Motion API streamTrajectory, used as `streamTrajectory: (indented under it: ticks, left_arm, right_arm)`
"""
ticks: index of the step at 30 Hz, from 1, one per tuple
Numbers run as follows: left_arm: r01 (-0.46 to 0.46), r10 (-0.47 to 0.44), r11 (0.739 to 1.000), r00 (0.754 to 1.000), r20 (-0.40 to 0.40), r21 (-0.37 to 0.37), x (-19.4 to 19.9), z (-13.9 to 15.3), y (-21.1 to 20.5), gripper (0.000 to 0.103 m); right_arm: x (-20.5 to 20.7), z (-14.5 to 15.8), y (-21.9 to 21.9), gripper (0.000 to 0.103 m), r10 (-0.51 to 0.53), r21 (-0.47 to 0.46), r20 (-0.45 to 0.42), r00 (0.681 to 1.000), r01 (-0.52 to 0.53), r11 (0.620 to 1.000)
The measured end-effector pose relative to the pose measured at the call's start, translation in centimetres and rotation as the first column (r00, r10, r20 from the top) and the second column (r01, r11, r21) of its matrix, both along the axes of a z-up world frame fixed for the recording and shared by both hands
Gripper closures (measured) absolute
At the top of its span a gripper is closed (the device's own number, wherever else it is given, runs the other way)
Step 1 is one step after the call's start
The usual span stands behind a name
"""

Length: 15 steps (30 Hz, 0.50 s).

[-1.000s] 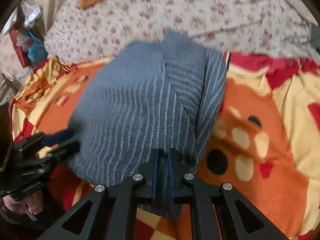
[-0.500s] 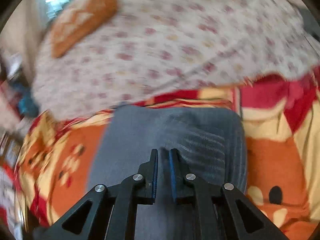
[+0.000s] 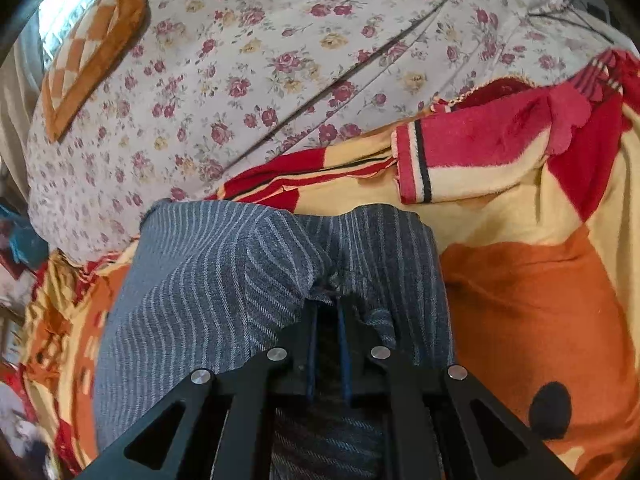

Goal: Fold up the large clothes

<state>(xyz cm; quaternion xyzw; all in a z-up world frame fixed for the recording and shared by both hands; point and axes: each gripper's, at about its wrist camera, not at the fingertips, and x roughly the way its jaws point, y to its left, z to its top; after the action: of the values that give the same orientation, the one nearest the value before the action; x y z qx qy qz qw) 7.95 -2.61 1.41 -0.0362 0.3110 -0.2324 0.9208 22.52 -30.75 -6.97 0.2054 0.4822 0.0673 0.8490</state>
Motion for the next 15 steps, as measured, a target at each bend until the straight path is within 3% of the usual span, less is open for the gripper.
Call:
streamTrajectory:
  ticks: [1, 2, 6, 8, 10, 12, 14, 15]
  left_arm:
    - [0.019, -0.018, 1.0, 1.0, -0.019, 0.01, 1.5, 0.2, -0.5, 0.049]
    - [0.045, -0.044, 0.999, 0.998, -0.044, 0.015, 3.3, 0.3, -1.0, 0.044]
    - [0.094, -0.079, 0.992, 0.983, -0.165, 0.083, 8.8, -2.1, -2.8, 0.044]
    - [0.114, -0.092, 0.989, 0.97, -0.226, 0.089, 9.8, -4.2, -3.0, 0.044]
    - [0.115, -0.093, 0.99, 0.968, -0.232, 0.08, 9.3, -6.2, -2.7, 0.044]
    - [0.117, -0.09, 0.986, 0.972, -0.215, 0.118, 8.9, -6.5, -3.2, 0.044]
    - [0.132, -0.107, 0.985, 0.972, -0.208, 0.11, 8.8, -6.3, -3.4, 0.039]
    - [0.134, -0.111, 0.986, 0.971, -0.209, 0.1, 8.8, -6.5, -3.2, 0.039]
  right_arm:
    - [-0.2, 0.6, -0.2, 0.094, -0.009, 0.014, 0.019, 1.0, 0.009, 1.0]
    - [-0.5, 1.5, -0.4, 0.094, -0.017, 0.024, 0.052, 0.998, 0.015, 1.0]
    - [-2.5, 6.2, 0.4, 0.094, 0.013, -0.01, 0.228, 0.974, -0.011, 1.0]
    - [-3.1, 8.0, 1.9, 0.092, 0.062, -0.041, 0.294, 0.954, -0.052, 0.998]
    - [-2.6, 8.3, 3.5, 0.087, 0.125, -0.054, 0.32, 0.939, -0.114, 0.992]
    - [-1.2, 6.9, 4.6, 0.08, 0.157, -0.085, 0.259, 0.953, -0.139, 0.987]
    - [0.8, 3.7, 4.9, 0.075, 0.161, -0.1, 0.118, 0.98, -0.149, 0.984]
    - [1.9, 1.0, 4.7, 0.075, 0.156, -0.079, -0.005, 0.988, -0.156, 0.985]
